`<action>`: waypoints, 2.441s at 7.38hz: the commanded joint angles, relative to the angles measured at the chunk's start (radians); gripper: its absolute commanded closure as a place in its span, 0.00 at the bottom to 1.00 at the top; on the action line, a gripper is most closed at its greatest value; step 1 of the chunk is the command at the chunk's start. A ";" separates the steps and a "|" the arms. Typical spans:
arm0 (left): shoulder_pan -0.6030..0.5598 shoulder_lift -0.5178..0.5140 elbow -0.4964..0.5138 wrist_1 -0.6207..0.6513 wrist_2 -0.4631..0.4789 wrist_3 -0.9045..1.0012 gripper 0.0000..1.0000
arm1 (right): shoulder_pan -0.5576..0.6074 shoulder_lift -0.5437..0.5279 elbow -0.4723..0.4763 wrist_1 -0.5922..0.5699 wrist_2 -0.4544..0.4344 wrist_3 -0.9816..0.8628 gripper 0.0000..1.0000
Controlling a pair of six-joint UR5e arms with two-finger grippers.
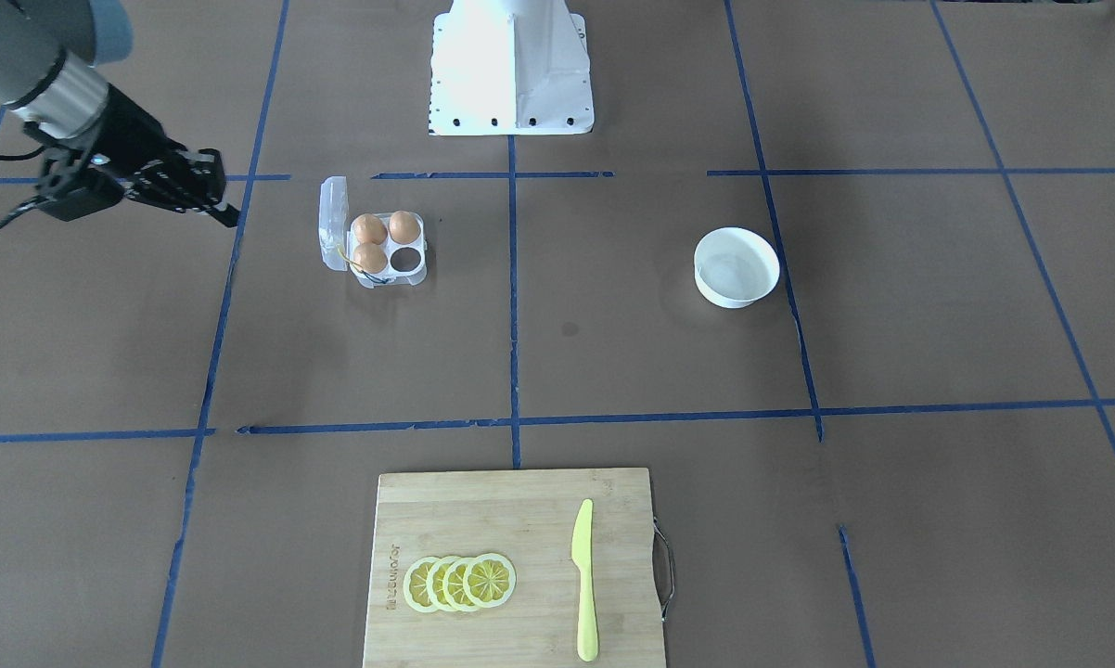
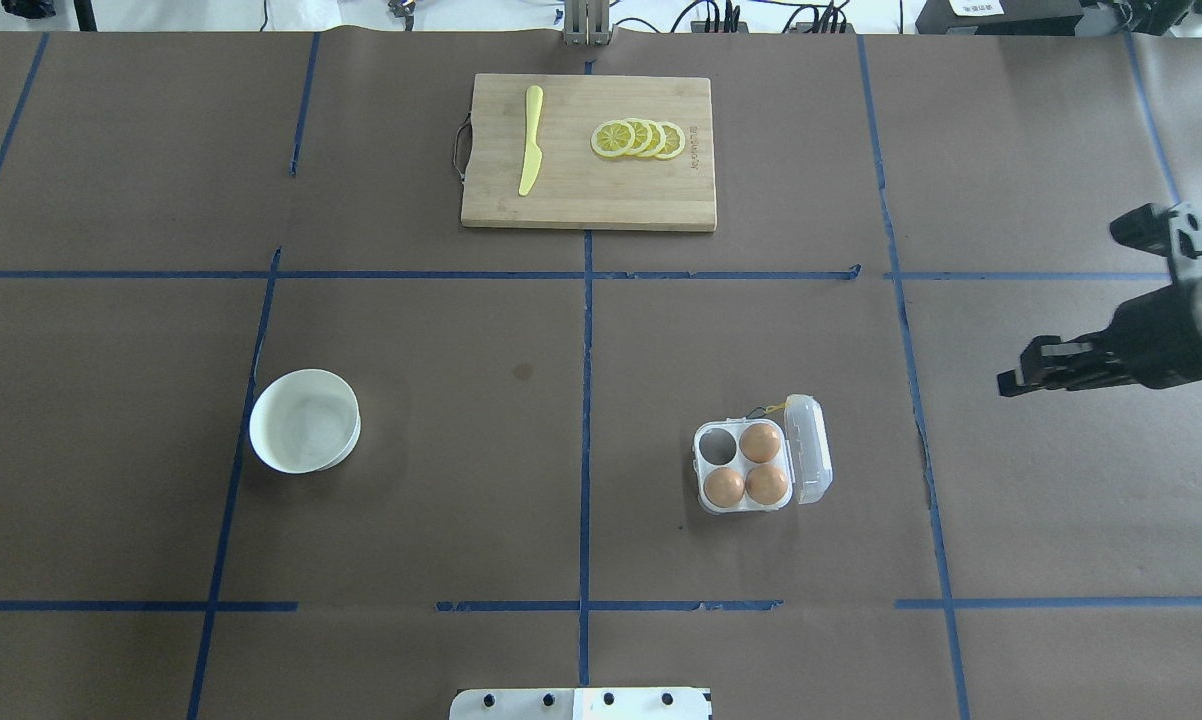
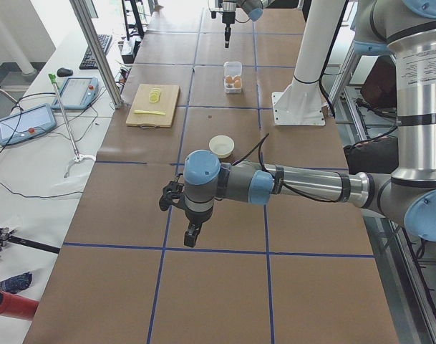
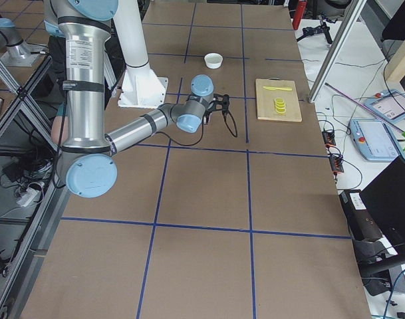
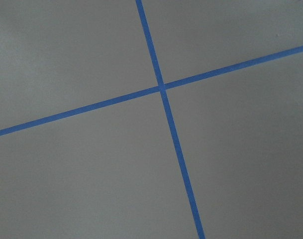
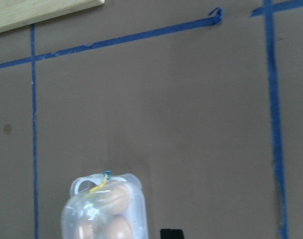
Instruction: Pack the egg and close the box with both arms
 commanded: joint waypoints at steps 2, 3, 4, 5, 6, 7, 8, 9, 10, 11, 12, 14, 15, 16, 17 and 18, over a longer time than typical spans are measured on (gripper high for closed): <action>0.000 -0.015 0.001 0.000 0.000 0.000 0.00 | -0.189 0.203 -0.091 -0.009 -0.201 0.101 1.00; 0.000 -0.018 0.001 0.000 0.000 0.000 0.00 | -0.186 0.204 -0.089 -0.011 -0.199 0.099 1.00; 0.000 -0.018 0.001 0.000 0.000 0.000 0.00 | -0.183 0.202 -0.084 -0.012 -0.193 0.098 1.00; 0.000 -0.018 0.002 0.000 0.000 0.000 0.00 | -0.160 0.199 -0.078 -0.038 -0.187 0.096 1.00; 0.000 -0.016 0.002 0.001 0.000 0.000 0.00 | -0.142 0.207 -0.049 -0.167 -0.186 0.089 1.00; 0.000 -0.016 0.002 0.001 0.001 0.000 0.00 | -0.119 0.213 0.008 -0.346 -0.186 0.064 1.00; 0.000 -0.018 0.004 0.004 0.003 0.000 0.00 | -0.078 0.214 0.035 -0.483 -0.181 -0.092 0.82; 0.000 -0.018 0.017 0.012 0.001 -0.002 0.00 | -0.029 0.208 0.037 -0.557 -0.155 -0.246 0.59; 0.000 -0.009 0.017 0.012 0.001 -0.002 0.00 | 0.060 0.207 0.034 -0.616 -0.106 -0.337 0.01; 0.000 -0.006 0.025 0.012 0.001 -0.002 0.00 | 0.161 0.197 0.033 -0.683 -0.042 -0.484 0.00; 0.000 -0.001 0.031 0.014 0.001 0.002 0.00 | 0.240 0.155 0.031 -0.723 -0.017 -0.631 0.00; -0.018 0.007 0.033 0.010 -0.028 0.084 0.00 | 0.451 0.017 -0.001 -0.736 0.015 -0.988 0.00; -0.032 0.049 0.030 0.004 -0.113 0.121 0.00 | 0.563 -0.005 -0.054 -0.756 0.079 -1.149 0.00; -0.037 0.066 0.030 0.003 -0.162 0.118 0.00 | 0.654 -0.034 -0.103 -0.779 0.087 -1.291 0.00; -0.037 0.065 0.034 0.004 -0.160 0.106 0.00 | 0.714 -0.098 -0.134 -0.770 0.081 -1.333 0.00; -0.037 0.065 0.037 0.006 -0.157 0.063 0.00 | 0.763 -0.138 -0.144 -0.770 0.080 -1.340 0.00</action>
